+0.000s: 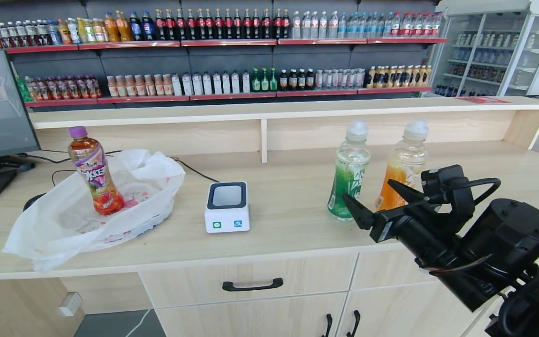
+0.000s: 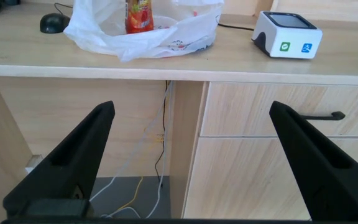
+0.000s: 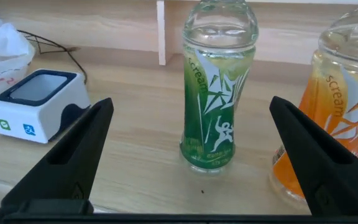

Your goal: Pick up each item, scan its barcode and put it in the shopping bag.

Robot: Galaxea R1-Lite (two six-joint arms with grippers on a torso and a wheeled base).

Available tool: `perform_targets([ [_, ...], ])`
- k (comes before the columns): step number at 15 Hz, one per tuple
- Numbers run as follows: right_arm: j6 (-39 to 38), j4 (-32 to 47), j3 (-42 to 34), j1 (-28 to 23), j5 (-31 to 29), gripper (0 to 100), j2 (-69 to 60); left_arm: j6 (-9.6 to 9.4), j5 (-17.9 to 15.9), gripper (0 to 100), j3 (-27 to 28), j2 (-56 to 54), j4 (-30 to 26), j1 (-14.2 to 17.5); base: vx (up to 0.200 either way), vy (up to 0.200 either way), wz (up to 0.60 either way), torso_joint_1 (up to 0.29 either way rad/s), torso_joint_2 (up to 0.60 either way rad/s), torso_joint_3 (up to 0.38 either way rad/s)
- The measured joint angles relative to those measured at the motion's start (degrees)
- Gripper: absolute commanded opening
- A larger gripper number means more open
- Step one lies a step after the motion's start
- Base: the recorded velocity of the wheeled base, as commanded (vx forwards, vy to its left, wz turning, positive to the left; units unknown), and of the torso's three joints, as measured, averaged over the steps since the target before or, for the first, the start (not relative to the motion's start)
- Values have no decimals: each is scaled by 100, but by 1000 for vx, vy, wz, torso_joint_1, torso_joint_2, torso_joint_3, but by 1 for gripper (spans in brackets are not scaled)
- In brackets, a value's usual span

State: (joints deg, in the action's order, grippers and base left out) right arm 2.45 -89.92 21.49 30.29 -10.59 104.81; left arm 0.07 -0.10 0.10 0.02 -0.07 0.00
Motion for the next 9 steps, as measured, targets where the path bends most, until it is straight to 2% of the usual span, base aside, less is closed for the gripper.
perform_targets([
  [9, 26, 0, 833, -155, -139, 100, 795, 0, 0, 100, -2, 0, -2, 0, 0, 0, 0, 0, 0, 0],
])
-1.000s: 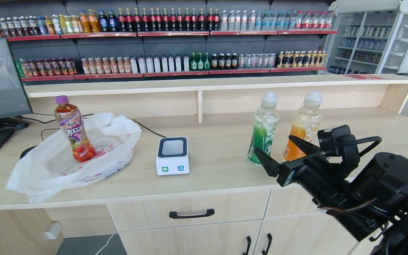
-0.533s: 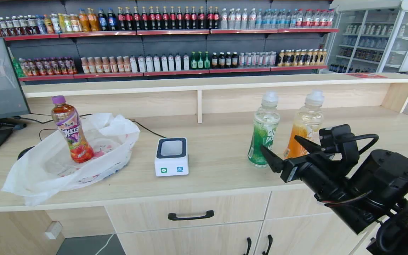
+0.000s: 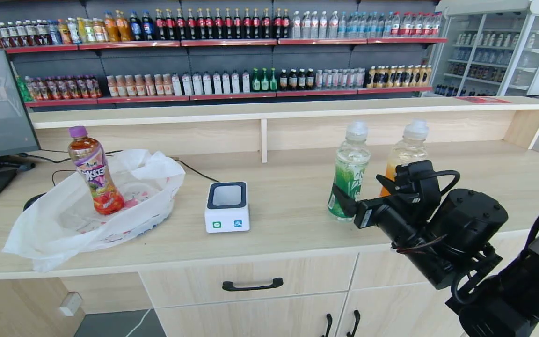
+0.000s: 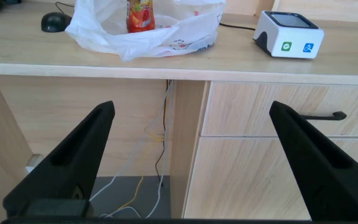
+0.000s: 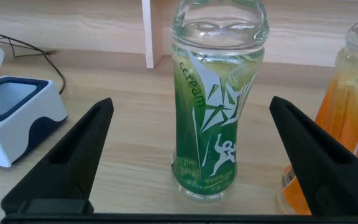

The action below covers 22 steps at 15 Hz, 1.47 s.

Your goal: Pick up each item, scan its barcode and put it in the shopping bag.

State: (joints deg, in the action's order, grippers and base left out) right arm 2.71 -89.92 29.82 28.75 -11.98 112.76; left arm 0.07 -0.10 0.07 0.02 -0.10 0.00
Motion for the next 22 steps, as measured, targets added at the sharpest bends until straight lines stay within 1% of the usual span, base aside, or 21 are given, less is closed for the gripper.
perform_targets([
  [1, -11, -2, 122, 5, -145, 100, 102, 0, 0, 100, 0, 0, 0, 0, 0, 0, 0, 0, 0, 0],
  [4, -15, 0, 406, -6, -284, 100, 397, 0, 2, 100, 0, 0, 2, 0, 0, 0, 0, 0, 0, 0],
  [7, -85, -2, 714, -52, -611, 100, 647, 0, 0, 100, 0, 0, 0, 0, 0, 0, 0, 0, 0, 0],
  [13, -20, -2, 1303, -133, -666, 100, 1053, 0, 0, 100, 0, 0, 0, 0, 0, 0, 0, 0, 0, 0],
  [19, -41, 0, 1698, -336, -664, 100, 1384, 0, 0, 100, 2, 0, 0, 0, 0, 0, 0, 0, 0, 0],
  [22, -96, 0, 1841, -321, -653, 100, 1517, 0, 0, 100, 2, 0, 0, 0, 0, 0, 0, 0, 0, 0],
])
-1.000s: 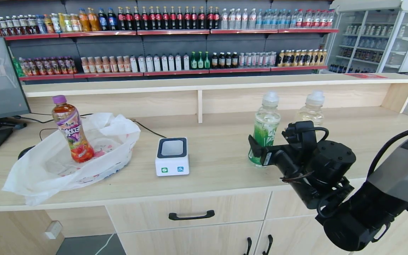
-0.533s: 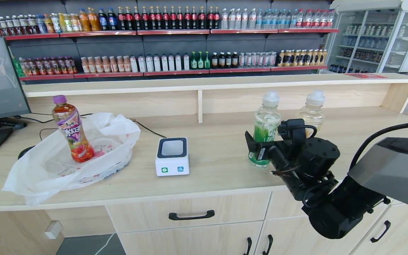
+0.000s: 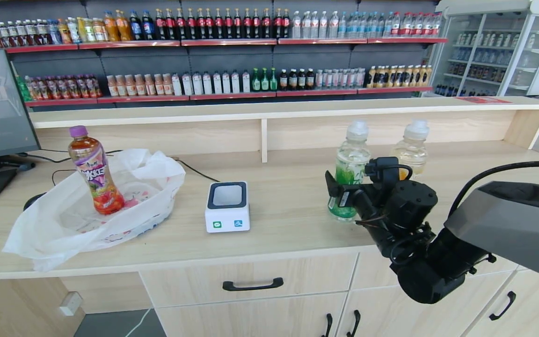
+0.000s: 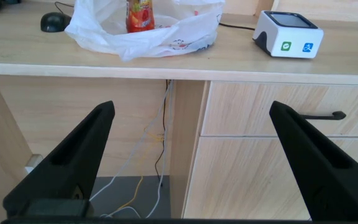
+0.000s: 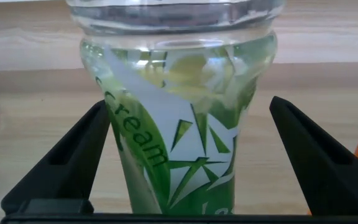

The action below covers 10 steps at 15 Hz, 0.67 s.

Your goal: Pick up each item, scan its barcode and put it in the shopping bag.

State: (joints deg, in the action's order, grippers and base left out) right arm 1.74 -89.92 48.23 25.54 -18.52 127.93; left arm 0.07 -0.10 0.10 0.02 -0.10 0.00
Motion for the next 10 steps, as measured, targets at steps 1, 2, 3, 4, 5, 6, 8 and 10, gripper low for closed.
perform_targets([
  [1, -9, -2, 43, 20, 12, 100, 29, 0, 0, 100, 0, 0, 0, 0, 0, 0, 0, 0, 0, 0],
  [2, -18, -2, 67, 17, 16, 100, 51, 0, 0, 100, 0, 0, 0, 0, 0, 0, 0, 0, 0, 0],
  [3, -22, 0, 105, 9, 18, 100, 66, 0, 0, 100, 0, 0, 0, 0, 0, 0, 0, 0, 0, 0],
  [4, -24, -2, 139, 4, 18, 100, 74, 0, 0, 100, 0, 0, 0, 0, 0, 0, 0, 0, 0, 0],
  [5, -40, -2, 158, 9, 16, 100, 79, 0, 2, 100, 0, 0, 0, 0, 0, 0, 0, 0, 0, 0],
  [6, -73, -2, 166, 9, 7, 100, 84, 0, 0, 100, 0, 0, 0, 0, 0, 0, 0, 0, 0, 0],
  [8, -95, -2, 183, -7, -1, 100, 88, -2, 2, 100, 0, 0, 0, 0, 0, 0, 0, 0, 0, 0],
  [10, -108, -2, 201, 0, -11, 0, 90, 0, 0, 100, 0, 0, 0, 0, 0, 0, 0, 0, 0, 0],
])
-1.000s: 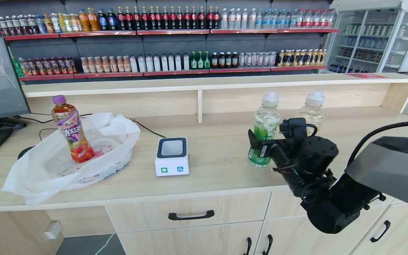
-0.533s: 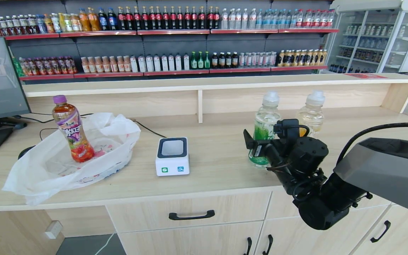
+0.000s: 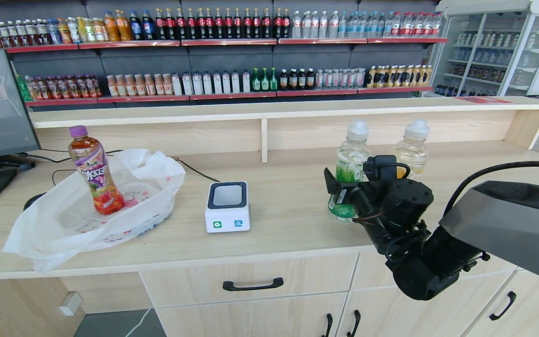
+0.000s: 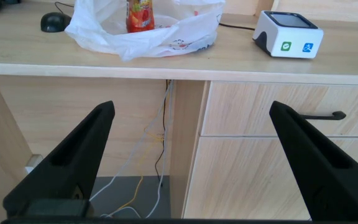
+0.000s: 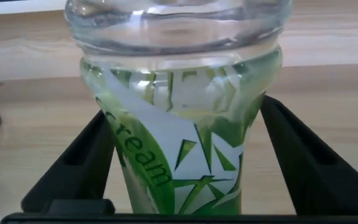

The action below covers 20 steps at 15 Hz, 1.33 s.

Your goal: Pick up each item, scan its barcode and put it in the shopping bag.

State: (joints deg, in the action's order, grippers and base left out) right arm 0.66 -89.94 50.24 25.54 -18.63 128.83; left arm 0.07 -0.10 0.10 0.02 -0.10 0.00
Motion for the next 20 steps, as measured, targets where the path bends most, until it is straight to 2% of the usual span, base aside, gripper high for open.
perform_targets([
  [11, -95, 4, -10, -5, -113, 0, -61, 0, 0, 100, 0, 0, 0, 0, 0, 0, 0, 0, 0, 0],
  [17, -101, 13, -289, 0, -124, 0, -334, 0, 0, 100, -2, 0, 0, 0, 0, 0, 0, 0, 0, 0],
  [20, -101, 20, -674, 15, -124, 0, -747, 0, 0, 100, -2, 0, 0, 0, 0, 0, 0, 0, 0, 0],
])
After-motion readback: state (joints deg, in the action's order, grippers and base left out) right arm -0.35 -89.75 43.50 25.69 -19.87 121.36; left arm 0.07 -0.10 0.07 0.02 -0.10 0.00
